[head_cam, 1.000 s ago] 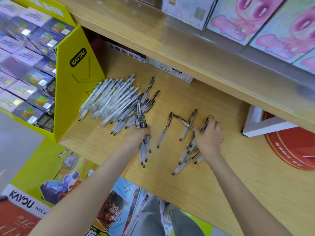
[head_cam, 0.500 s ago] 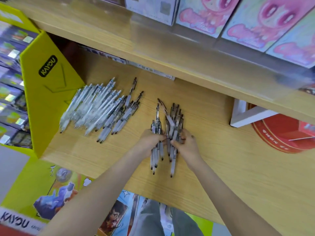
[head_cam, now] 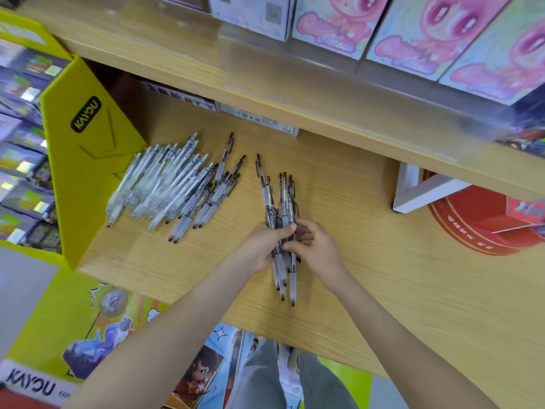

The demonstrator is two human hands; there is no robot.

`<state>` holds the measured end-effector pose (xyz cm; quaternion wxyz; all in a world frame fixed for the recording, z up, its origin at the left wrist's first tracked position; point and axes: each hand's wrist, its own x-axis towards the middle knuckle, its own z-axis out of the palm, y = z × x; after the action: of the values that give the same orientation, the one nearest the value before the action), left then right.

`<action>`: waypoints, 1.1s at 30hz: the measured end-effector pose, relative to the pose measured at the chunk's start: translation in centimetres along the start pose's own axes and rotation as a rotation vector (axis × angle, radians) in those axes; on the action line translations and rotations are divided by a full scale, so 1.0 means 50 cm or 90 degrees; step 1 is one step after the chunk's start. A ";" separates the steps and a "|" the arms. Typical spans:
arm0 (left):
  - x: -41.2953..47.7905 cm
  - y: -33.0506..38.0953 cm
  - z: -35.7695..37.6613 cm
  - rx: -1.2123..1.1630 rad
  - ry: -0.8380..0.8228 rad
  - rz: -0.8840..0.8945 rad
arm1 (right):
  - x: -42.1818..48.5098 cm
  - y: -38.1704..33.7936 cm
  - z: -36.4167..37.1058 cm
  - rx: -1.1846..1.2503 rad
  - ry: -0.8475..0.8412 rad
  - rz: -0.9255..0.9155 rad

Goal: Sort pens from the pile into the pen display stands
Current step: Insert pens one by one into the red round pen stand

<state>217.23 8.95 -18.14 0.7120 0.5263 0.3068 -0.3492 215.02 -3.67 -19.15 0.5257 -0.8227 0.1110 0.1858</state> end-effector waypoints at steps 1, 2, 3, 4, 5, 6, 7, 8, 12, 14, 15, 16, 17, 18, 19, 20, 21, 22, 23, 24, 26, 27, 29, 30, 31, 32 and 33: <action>-0.002 0.000 0.001 0.003 0.002 0.005 | 0.000 -0.004 -0.004 -0.001 0.000 -0.008; -0.005 0.000 0.002 0.004 -0.001 0.014 | 0.000 -0.004 -0.006 -0.004 0.001 -0.014; -0.007 0.001 0.003 0.002 0.000 0.020 | 0.000 -0.005 -0.007 -0.008 0.000 -0.018; -0.006 -0.001 0.004 0.003 0.000 0.023 | 0.000 -0.004 -0.007 -0.010 -0.005 -0.021; -0.006 -0.002 0.005 0.004 0.008 0.027 | 0.001 -0.005 -0.007 -0.017 -0.017 -0.026; -0.009 -0.003 0.006 0.006 0.019 0.031 | 0.000 -0.005 -0.007 -0.027 -0.032 -0.036; -0.014 -0.003 0.008 0.000 0.036 0.031 | 0.001 -0.002 -0.009 -0.036 -0.049 -0.046; -0.015 -0.003 0.008 -0.005 0.051 0.024 | 0.001 0.001 -0.011 -0.047 -0.065 -0.056; -0.011 -0.009 -0.001 -0.006 0.072 0.032 | -0.002 0.018 -0.031 -0.110 -0.124 -0.099; -0.014 -0.015 -0.004 0.003 0.067 0.035 | -0.008 0.022 -0.043 -0.096 -0.134 -0.103; -0.015 -0.019 -0.004 0.006 0.066 0.035 | -0.010 0.023 -0.050 -0.075 -0.128 -0.102; -0.018 -0.020 -0.002 0.005 0.055 0.038 | -0.011 0.022 -0.058 -0.044 -0.115 -0.095; -0.023 -0.021 0.002 0.009 0.039 0.044 | -0.011 0.022 -0.066 -0.007 -0.098 -0.079; -0.028 -0.024 0.007 0.007 0.028 0.047 | -0.009 0.020 -0.074 0.029 -0.080 -0.057; -0.030 -0.030 0.012 0.002 0.015 0.056 | -0.005 0.021 -0.082 0.059 -0.068 -0.029; -0.032 -0.035 0.017 0.009 0.004 0.056 | -0.001 0.020 -0.089 0.083 -0.069 0.004; -0.031 -0.040 0.021 0.017 -0.009 0.053 | 0.005 0.021 -0.095 0.107 -0.083 0.045; -0.040 -0.042 0.031 0.026 -0.020 0.043 | 0.012 0.025 -0.098 0.141 -0.107 0.088; -0.052 -0.045 0.044 0.040 -0.037 0.029 | 0.019 0.031 -0.103 0.194 -0.138 0.125; -0.061 -0.052 0.058 0.057 -0.052 0.017 | 0.021 0.033 -0.111 0.265 -0.165 0.156; -0.076 -0.063 0.089 0.097 -0.068 0.013 | 0.028 0.038 -0.135 0.395 -0.193 0.205; -0.087 -0.068 0.107 0.099 -0.069 0.013 | 0.028 0.042 -0.150 0.437 -0.192 0.225; -0.111 -0.075 0.145 0.127 -0.038 0.014 | 0.025 0.055 -0.182 0.481 -0.193 0.245; -0.113 -0.082 0.154 0.126 -0.024 0.004 | 0.022 0.062 -0.198 0.483 -0.190 0.251; -0.102 -0.091 0.161 0.127 -0.009 -0.007 | 0.019 0.074 -0.211 0.482 -0.191 0.256; -0.088 -0.103 0.169 0.126 -0.006 -0.010 | 0.015 0.084 -0.224 0.470 -0.188 0.260; -0.076 -0.116 0.174 0.127 -0.001 -0.011 | 0.013 0.096 -0.236 0.456 -0.187 0.261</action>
<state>210.93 0.06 -15.95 0.6535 0.5914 0.2745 -0.3846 216.03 -16.36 -18.90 0.7405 -0.5141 0.2534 0.3510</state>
